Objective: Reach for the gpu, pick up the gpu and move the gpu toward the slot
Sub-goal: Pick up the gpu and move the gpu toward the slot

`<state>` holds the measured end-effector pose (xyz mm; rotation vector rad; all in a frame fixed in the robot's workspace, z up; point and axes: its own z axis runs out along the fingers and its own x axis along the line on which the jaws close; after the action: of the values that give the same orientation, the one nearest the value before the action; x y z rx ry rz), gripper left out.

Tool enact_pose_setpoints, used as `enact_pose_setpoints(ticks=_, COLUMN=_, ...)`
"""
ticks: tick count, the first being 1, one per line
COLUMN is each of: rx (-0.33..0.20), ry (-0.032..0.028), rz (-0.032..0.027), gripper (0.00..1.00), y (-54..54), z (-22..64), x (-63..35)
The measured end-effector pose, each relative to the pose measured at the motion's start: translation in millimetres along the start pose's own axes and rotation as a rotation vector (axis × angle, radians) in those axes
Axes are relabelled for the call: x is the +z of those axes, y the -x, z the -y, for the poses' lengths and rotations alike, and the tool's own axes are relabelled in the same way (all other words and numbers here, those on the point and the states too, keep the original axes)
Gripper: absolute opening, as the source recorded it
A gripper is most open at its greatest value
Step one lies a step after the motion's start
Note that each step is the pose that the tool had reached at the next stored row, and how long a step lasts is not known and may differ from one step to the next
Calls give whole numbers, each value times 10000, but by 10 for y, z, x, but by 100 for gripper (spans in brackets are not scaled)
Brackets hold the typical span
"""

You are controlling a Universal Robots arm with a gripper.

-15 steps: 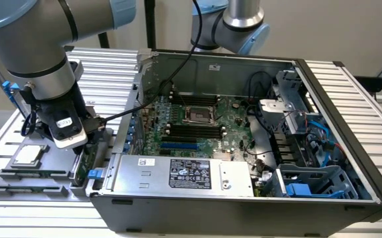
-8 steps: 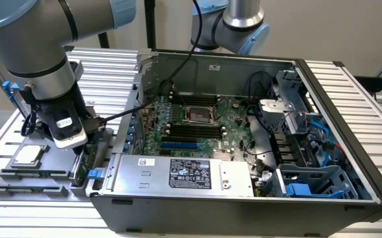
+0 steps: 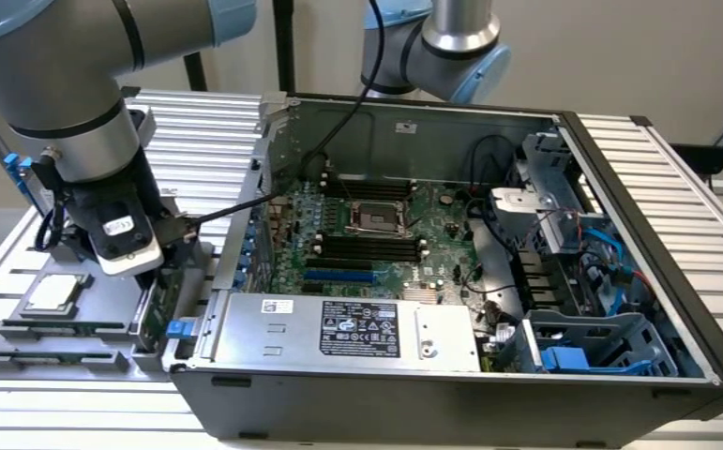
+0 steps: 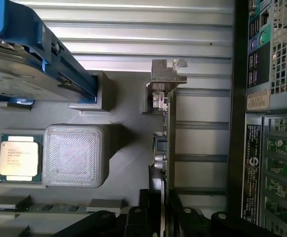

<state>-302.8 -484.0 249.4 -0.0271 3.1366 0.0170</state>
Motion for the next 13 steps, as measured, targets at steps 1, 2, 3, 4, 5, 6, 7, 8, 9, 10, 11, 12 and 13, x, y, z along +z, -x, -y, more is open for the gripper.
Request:
enact_pose_setpoints(ticks=1, rx=0, ry=0, rz=-1, gripper=27, y=0, z=0, x=-20)
enact_pose_setpoints(ticks=2, rx=1, ry=1, rz=-1, gripper=27, y=0, z=-1, x=-42)
enact_pose_setpoints(ticks=3, rx=0, ry=1, rz=-1, gripper=27, y=0, z=-1, x=-65)
enact_pose_setpoints(ticks=4, rx=-1, ry=1, rz=-3, gripper=27, y=1, z=0, x=-90)
enact_pose_setpoints(ticks=5, rx=0, ry=1, rz=-5, gripper=27, y=1, z=-1, x=-116)
enact_pose_setpoints(ticks=6, rx=0, ry=4, rz=-2, gripper=27, y=1, z=-1, x=-141)
enact_pose_setpoints(ticks=7, rx=1, ry=4, rz=-4, gripper=27, y=1, z=-2, x=-169)
enact_pose_setpoints(ticks=8, rx=0, ry=6, rz=-4, gripper=27, y=2, z=-2, x=-198)
enact_pose_setpoints(ticks=9, rx=0, ry=8, rz=-4, gripper=27, y=2, z=-2, x=-233)
enact_pose_setpoints(ticks=10, rx=0, ry=13, rz=-3, gripper=27, y=3, z=-3, x=-273)
enact_pose_setpoints(ticks=11, rx=0, ry=17, rz=-3, gripper=27, y=3, z=-3, x=-316)
enact_pose_setpoints(ticks=12, rx=0, ry=20, rz=-3, gripper=27, y=4, z=-4, x=-363)
enact_pose_setpoints(ticks=13, rx=0, ry=24, rz=-2, gripper=27, y=5, z=-4, x=-408)
